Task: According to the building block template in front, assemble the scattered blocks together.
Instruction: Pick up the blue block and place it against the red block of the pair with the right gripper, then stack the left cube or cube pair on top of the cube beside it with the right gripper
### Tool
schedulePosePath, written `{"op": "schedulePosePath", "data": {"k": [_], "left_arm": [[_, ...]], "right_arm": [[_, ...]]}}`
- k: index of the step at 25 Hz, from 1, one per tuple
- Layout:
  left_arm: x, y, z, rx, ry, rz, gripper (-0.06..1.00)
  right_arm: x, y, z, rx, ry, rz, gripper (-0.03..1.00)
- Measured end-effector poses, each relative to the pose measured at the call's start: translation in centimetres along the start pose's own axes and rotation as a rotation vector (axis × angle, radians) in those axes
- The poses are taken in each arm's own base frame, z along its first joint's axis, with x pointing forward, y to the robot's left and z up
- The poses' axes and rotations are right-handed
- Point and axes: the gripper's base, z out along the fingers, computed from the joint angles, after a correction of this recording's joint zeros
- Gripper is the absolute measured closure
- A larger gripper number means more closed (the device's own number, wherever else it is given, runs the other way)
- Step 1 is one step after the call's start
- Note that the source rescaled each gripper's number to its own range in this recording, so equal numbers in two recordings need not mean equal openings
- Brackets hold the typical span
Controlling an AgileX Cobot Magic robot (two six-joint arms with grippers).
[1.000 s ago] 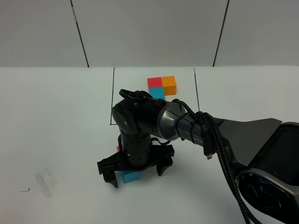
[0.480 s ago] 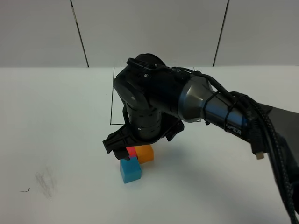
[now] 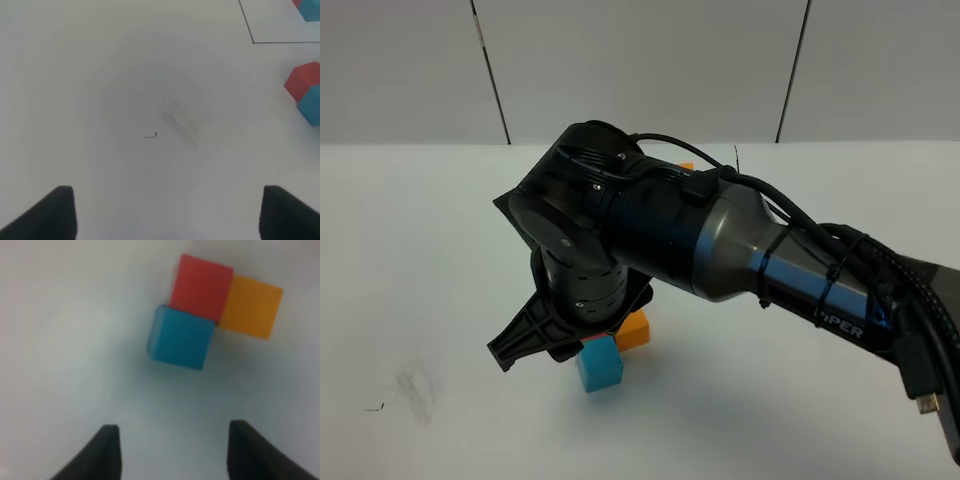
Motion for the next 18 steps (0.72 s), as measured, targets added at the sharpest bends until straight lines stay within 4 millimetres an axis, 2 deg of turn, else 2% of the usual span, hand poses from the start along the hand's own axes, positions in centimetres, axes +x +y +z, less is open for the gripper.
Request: {"op": "schedulePosePath", "data": {"k": [6,13,18], "left_arm": [[0.0,0.0,0.0,0.000,0.000,0.000,0.15],[0.0,0.0,0.0,0.000,0.000,0.000,0.15],[0.0,0.0,0.0,0.000,0.000,0.000,0.15]], "right_arm": [[0.0,0.1,0.0,0.013,-0.005,-0.017,0.96],[-0.3,-0.7,0.0,0.106,-0.040,-0.085,0.96],[-0.3,-0.6,0.0,0.094,-0.035,-0.091,0.96]]}}
